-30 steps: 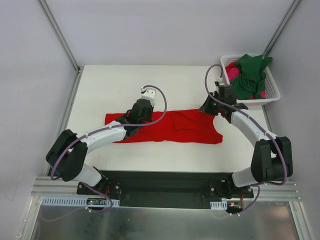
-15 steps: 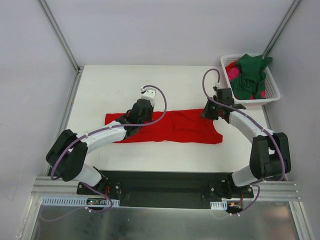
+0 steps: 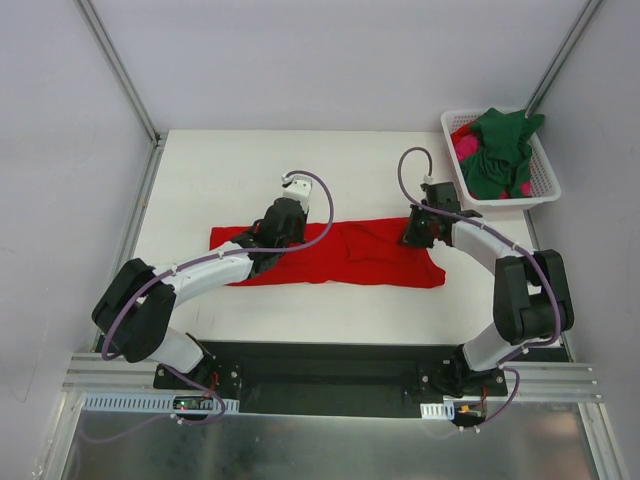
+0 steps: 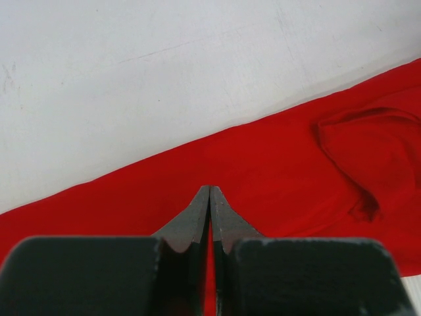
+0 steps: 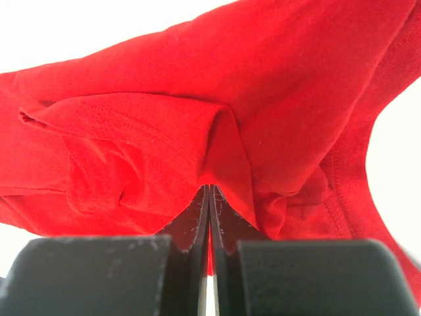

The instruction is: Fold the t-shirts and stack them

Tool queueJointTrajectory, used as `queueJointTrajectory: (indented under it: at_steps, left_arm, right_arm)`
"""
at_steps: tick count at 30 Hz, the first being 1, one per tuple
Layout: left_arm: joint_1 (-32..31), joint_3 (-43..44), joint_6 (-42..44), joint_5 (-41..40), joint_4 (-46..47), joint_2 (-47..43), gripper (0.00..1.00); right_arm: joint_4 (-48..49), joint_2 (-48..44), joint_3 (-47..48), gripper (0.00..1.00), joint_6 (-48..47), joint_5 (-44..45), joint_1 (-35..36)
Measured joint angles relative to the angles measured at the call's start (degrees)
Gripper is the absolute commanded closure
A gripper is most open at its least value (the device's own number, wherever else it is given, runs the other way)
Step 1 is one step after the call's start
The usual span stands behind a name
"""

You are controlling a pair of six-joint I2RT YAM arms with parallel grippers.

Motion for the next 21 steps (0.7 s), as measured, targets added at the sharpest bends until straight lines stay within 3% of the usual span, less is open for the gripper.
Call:
queueJointTrajectory:
  at_steps: [21]
  left_arm:
    - [0.37, -0.11, 0.0, -0.02, 0.0, 0.0, 1.0]
  right_arm:
    - [1.07, 2.4, 0.15, 0.99, 0.09, -0.07, 0.9]
